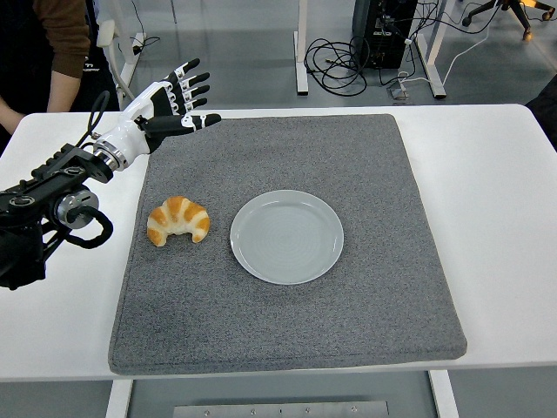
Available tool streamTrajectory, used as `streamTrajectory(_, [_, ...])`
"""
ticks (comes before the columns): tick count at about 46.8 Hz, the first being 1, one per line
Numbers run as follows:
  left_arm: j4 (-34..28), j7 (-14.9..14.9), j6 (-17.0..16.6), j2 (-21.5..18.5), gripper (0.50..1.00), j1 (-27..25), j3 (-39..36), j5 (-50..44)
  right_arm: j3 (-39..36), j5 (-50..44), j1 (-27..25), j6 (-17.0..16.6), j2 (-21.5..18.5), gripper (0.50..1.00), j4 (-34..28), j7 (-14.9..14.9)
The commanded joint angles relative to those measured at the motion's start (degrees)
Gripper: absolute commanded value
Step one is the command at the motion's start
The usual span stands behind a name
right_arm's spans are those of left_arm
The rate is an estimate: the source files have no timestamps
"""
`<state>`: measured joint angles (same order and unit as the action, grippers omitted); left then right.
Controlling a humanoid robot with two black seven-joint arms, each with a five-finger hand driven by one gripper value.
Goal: Place the bread on the plate
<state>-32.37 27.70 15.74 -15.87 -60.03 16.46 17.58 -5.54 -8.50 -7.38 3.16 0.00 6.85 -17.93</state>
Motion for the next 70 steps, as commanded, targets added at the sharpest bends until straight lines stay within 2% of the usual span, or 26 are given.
streamTrajectory(1, [-0.85, -0.01, -0.01, -1.27, 0.951, -0.70, -0.29, 3.41, 0.00, 0.06, 0.00, 0.00, 0.00, 1.000, 0.00, 0.00])
streamTrajectory(8, [-5.85, -0.01, -0.09, -5.83, 0.940, -2.46, -1.78, 9.74, 0.00, 0.06, 0.00, 0.00, 0.00, 1.000, 0.00, 0.00])
streamTrajectory(15, [-17.45, -0.19, -0.45, -13.74, 0.933, -3.51, -3.80, 17.91, 0.00, -0.02, 0.00, 0.00, 0.00, 1.000, 0.00, 0.00])
streamTrajectory(21, [-25.81, -0.45, -2.47, -19.72, 0.918, -4.66, -5.30, 28.10, 0.00, 0.06, 0.00, 0.00, 0.00, 1.000, 0.00, 0.00])
streamTrajectory(29, [-28.71, -0.63, -3.08, -23.24, 0.913, -5.63, -5.39, 39.88, 0.00, 0.06, 0.00, 0.00, 0.00, 1.000, 0.00, 0.00])
streamTrajectory(45, [-36.09, -0.54, -3.26, -31.06, 0.913, -5.71, -5.39, 54.04, 0.00, -0.02, 0.00, 0.00, 0.00, 1.000, 0.00, 0.00])
streamTrajectory(51, [-38.03, -0.28, -5.98, -33.44, 0.915, -5.01, -5.39, 57.38, 0.00, 0.07, 0.00, 0.00, 0.00, 1.000, 0.00, 0.00])
streamTrajectory(56, [-38.03, 0.25, -9.23, -33.79, 0.915, -3.87, -5.48, 58.79, 0.00, -0.02, 0.00, 0.00, 0.00, 1.000, 0.00, 0.00])
streamTrajectory(63, [-37.94, 1.48, -15.82, -32.74, 0.915, -0.62, -5.48, 58.71, 0.00, -0.02, 0.00, 0.00, 0.00, 1.000, 0.00, 0.00])
streamTrajectory(70, [-37.33, 1.57, -18.11, -30.81, 0.915, 2.63, -5.39, 58.35, 0.00, 0.07, 0.00, 0.00, 0.00, 1.000, 0.00, 0.00])
